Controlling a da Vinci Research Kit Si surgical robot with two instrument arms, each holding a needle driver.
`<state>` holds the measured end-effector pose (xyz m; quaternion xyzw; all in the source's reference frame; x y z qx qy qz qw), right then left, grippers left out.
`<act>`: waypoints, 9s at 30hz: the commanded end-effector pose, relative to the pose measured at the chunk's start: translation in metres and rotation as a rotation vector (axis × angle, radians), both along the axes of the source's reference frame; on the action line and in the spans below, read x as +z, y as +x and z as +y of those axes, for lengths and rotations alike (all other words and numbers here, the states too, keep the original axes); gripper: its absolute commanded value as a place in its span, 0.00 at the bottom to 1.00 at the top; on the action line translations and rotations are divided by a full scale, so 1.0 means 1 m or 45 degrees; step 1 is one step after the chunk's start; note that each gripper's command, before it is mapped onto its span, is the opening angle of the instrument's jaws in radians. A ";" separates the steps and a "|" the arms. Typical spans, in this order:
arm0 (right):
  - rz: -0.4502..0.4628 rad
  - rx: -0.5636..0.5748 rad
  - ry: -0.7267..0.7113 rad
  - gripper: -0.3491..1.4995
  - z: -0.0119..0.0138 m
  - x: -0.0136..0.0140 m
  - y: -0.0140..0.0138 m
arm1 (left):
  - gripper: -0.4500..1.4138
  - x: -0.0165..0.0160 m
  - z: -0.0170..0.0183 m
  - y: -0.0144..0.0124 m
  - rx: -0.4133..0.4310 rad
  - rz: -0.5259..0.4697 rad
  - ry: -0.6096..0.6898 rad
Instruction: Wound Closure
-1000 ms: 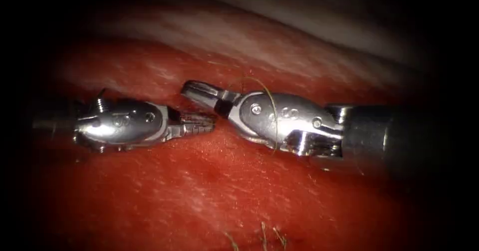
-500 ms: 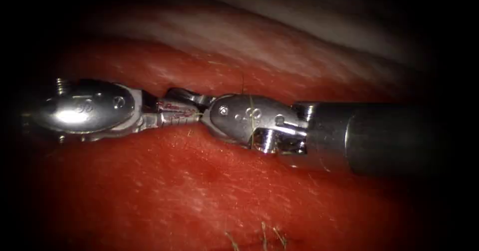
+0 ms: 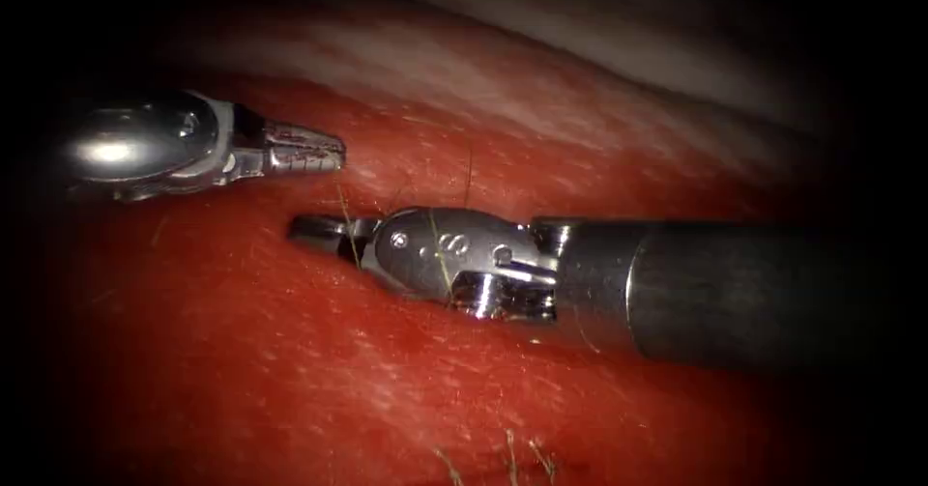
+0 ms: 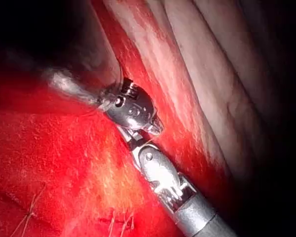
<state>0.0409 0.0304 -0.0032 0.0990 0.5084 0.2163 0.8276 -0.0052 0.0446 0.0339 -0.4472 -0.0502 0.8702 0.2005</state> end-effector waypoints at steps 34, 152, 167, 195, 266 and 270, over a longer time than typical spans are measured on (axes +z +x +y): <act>0.398 0.458 0.050 0.00 0.0031 0.0000 -0.0063 | 0.05 0.0117 -0.0035 -0.0043 0.124 -0.082 0.000; -0.174 1.005 0.157 0.00 -0.0021 0.0011 -0.0082 | 0.05 0.0148 0.0185 -0.0056 0.004 0.093 0.150; -0.196 0.956 0.171 0.00 -0.0067 0.0000 -0.0070 | 0.05 0.0225 0.0222 -0.0100 -0.004 0.111 0.166; -0.219 0.770 0.160 0.00 -0.0148 -0.0022 -0.0038 | 0.05 0.0308 0.0287 -0.0136 -0.052 0.200 0.006; 0.413 0.722 0.233 0.00 0.0029 0.0057 0.0008 | 0.05 -0.0047 -0.0016 0.0032 0.007 0.034 0.207; 0.465 0.740 0.227 0.00 0.0034 0.0051 0.0005 | 0.05 -0.0030 -0.0024 0.0028 0.008 0.039 0.190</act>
